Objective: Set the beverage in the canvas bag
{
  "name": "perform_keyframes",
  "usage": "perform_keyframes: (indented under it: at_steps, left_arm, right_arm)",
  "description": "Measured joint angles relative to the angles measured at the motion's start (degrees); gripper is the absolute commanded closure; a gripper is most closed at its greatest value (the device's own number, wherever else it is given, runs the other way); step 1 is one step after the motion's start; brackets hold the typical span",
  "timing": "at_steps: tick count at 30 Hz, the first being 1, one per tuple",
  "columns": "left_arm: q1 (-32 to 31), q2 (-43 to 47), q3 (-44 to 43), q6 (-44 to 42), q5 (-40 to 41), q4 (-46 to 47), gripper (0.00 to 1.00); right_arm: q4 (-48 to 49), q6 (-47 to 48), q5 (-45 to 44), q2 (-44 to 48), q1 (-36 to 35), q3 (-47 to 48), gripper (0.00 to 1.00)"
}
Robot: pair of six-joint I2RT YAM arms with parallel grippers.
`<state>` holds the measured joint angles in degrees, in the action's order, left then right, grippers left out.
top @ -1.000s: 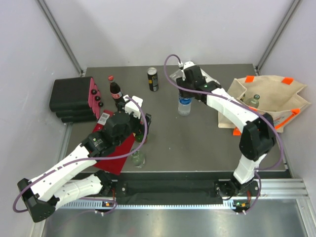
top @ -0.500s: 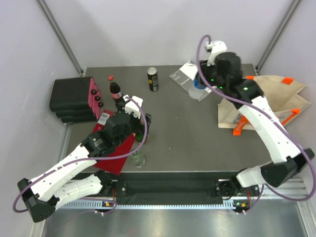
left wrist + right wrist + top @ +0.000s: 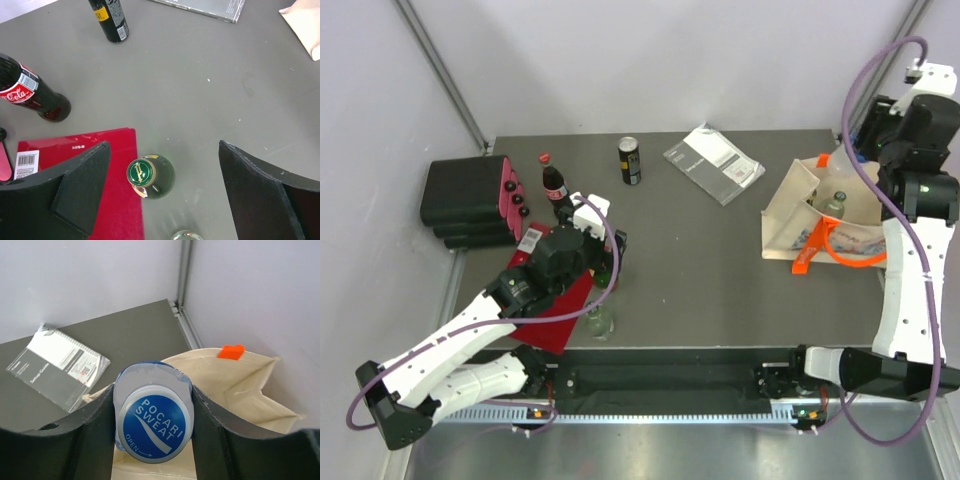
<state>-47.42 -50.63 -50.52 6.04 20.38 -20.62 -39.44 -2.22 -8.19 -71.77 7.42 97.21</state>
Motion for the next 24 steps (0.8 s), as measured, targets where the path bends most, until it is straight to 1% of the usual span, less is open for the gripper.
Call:
perform_keyframes:
  at_steps: [2, 5, 9, 14, 24]
  left_arm:
    - [0.0, -0.2, 0.0, 0.0, 0.0, 0.0, 0.07]
    - [0.0, -0.31, 0.0, 0.0, -0.02, -0.02, 0.07]
    - [0.0, -0.31, 0.0, 0.0, -0.15, -0.02, 0.07]
    - [0.0, -0.42, 0.0, 0.0, -0.07, 0.0, 0.07]
    - [0.0, -0.74, 0.0, -0.17, 0.46, 0.11, 0.07]
  right_arm:
    - [-0.26, -0.37, 0.61, 0.02, 3.04, 0.31, 1.0]
    - [-0.26, -0.39, 0.33, 0.09, 4.98, 0.42, 1.0]
    - [-0.31, -0.35, -0.44, 0.11, 5.92, 0.26, 1.0]
    - [3.32, -0.57, -1.14, 1.14, 6.43, -3.98, 1.0]
    - [4.79, -1.18, -2.71, -1.38, 8.83, -7.54, 1.0]
